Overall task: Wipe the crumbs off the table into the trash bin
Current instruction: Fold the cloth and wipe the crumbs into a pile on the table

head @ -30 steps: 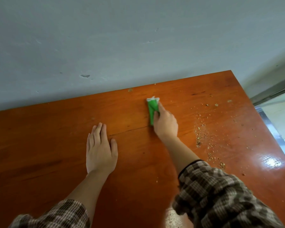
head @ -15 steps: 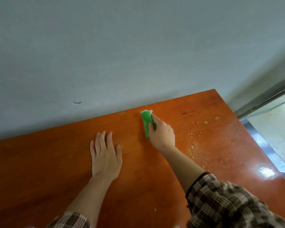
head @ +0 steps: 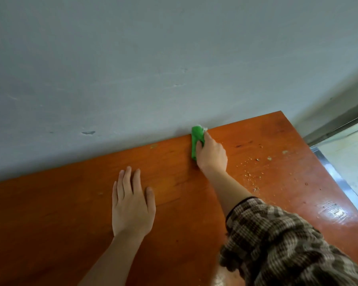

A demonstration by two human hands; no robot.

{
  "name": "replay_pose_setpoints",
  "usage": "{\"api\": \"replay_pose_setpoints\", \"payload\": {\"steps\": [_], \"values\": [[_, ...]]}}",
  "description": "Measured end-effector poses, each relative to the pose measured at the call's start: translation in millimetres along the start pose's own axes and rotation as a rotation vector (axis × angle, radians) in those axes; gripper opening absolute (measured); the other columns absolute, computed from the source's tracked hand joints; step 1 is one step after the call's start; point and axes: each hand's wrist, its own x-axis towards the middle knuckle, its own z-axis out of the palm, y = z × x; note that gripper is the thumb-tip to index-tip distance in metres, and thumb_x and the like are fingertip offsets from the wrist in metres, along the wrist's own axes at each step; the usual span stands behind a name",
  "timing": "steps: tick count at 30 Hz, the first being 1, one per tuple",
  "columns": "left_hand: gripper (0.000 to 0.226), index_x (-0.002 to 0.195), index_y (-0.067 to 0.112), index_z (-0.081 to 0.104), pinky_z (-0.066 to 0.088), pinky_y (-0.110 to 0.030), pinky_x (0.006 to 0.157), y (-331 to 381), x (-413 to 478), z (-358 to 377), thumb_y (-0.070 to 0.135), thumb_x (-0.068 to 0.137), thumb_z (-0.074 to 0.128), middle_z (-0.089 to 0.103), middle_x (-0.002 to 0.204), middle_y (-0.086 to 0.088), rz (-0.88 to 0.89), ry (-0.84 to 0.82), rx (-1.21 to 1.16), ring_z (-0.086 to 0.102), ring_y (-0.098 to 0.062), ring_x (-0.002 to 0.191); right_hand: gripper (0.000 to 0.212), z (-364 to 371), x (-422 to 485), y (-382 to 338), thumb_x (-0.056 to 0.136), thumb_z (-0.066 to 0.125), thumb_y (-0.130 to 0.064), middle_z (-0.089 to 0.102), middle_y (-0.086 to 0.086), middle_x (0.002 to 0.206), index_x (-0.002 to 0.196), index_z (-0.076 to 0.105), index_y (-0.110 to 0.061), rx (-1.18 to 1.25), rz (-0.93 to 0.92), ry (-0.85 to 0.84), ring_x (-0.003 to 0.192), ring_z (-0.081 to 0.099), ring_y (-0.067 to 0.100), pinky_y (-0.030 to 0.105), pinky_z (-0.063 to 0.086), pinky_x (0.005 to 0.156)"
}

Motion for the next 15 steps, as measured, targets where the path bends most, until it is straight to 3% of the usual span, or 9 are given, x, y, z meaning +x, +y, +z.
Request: {"api": "replay_pose_setpoints", "payload": {"steps": [7, 12, 15], "values": [[0.058, 0.149, 0.012, 0.025, 0.004, -0.036, 0.118, 3, -5, -6, 0.039, 0.098, 0.028, 0.017, 0.158, -0.01, 0.012, 0.0, -0.033, 0.008, -0.024, 0.148, 0.042, -39, -17, 72, 0.1, 0.034, -0.025, 0.066, 0.016, 0.105, 0.14, 0.036, -0.014, -0.119, 0.315, 0.089, 0.096, 0.062, 0.036, 0.037, 0.045, 0.068], [0.06, 0.15, 0.011, 0.022, 0.005, -0.039, 0.119, 3, -3, -6, 0.041, 0.098, 0.023, 0.013, 0.159, -0.012, 0.01, -0.016, -0.012, 0.006, -0.026, 0.148, 0.028, -65, -41, 109, 0.094, 0.043, -0.015, 0.065, 0.019, 0.106, 0.118, 0.051, -0.003, -0.16, 0.539, 0.099, 0.098, 0.061, 0.037, 0.041, 0.049, 0.078], [0.062, 0.151, 0.012, 0.015, 0.002, -0.041, 0.12, 6, -2, -9, 0.043, 0.098, 0.015, 0.005, 0.16, -0.011, 0.007, -0.067, 0.008, -0.001, -0.025, 0.148, 0.035, -78, -58, 108, 0.097, 0.036, -0.02, 0.068, 0.019, 0.102, 0.126, 0.046, -0.003, -0.116, 0.488, 0.206, 0.095, 0.063, 0.036, 0.041, 0.05, 0.076]]}}
